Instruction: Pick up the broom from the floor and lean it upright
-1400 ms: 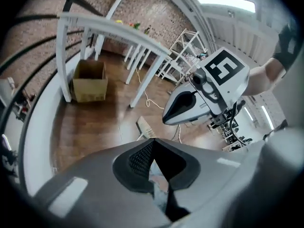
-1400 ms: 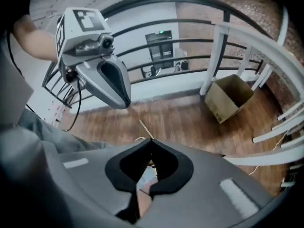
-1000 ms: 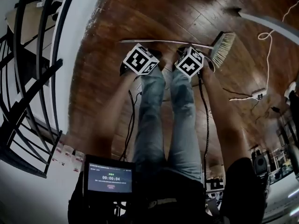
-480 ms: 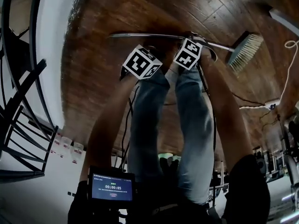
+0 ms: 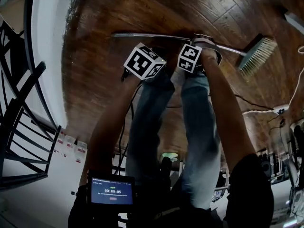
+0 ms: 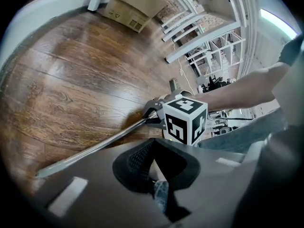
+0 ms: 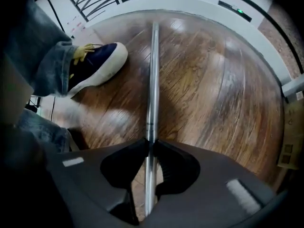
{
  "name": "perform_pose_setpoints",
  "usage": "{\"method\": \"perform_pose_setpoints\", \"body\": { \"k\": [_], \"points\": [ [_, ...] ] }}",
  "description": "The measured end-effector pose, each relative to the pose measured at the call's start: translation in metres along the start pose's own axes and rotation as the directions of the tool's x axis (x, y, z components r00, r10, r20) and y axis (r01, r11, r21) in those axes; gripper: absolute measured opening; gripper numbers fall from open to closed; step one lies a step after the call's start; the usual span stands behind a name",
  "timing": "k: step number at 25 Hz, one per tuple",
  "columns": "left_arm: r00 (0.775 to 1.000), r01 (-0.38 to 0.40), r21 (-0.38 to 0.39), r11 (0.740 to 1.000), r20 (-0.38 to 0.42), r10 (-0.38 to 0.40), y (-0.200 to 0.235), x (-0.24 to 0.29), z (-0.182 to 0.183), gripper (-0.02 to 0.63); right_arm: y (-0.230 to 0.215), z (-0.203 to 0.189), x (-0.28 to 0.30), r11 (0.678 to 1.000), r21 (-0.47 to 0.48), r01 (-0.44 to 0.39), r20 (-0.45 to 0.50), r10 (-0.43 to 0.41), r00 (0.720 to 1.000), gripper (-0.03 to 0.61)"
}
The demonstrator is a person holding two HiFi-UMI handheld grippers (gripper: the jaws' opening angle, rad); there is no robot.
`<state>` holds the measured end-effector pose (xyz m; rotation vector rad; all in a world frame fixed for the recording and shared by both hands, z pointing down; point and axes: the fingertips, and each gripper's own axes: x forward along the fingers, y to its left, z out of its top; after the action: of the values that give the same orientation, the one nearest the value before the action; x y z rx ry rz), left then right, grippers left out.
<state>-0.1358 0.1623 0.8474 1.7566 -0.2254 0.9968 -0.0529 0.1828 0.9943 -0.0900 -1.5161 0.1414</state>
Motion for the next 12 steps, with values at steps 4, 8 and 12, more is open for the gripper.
{"method": "perform_pose_setpoints", "body": {
  "k": [4, 8, 12],
  "points": [
    [1.000, -0.009, -0.011, 1.000, 0.012, 0.010, 0.001, -0.006, 0.002, 0.018, -0.006, 0.002, -0.005, 0.999, 0.047, 0.016, 0.026, -0.018, 1.000, 0.076],
    [0.997, -0.059, -0.018, 0.998, 0.057, 0.060, -0.009, -0.031, 0.013, 0.018, -0.032, 0.001, -0.043, 0.988, 0.144, 0.048, 0.109, -0.064, 0.992, 0.075],
    [0.988, -0.097, -0.009, 0.995, 0.122, 0.097, -0.047, -0.075, 0.036, 0.018, -0.068, -0.004, -0.125, 0.959, 0.279, 0.056, 0.203, -0.117, 0.972, 0.075]
  ]
}}
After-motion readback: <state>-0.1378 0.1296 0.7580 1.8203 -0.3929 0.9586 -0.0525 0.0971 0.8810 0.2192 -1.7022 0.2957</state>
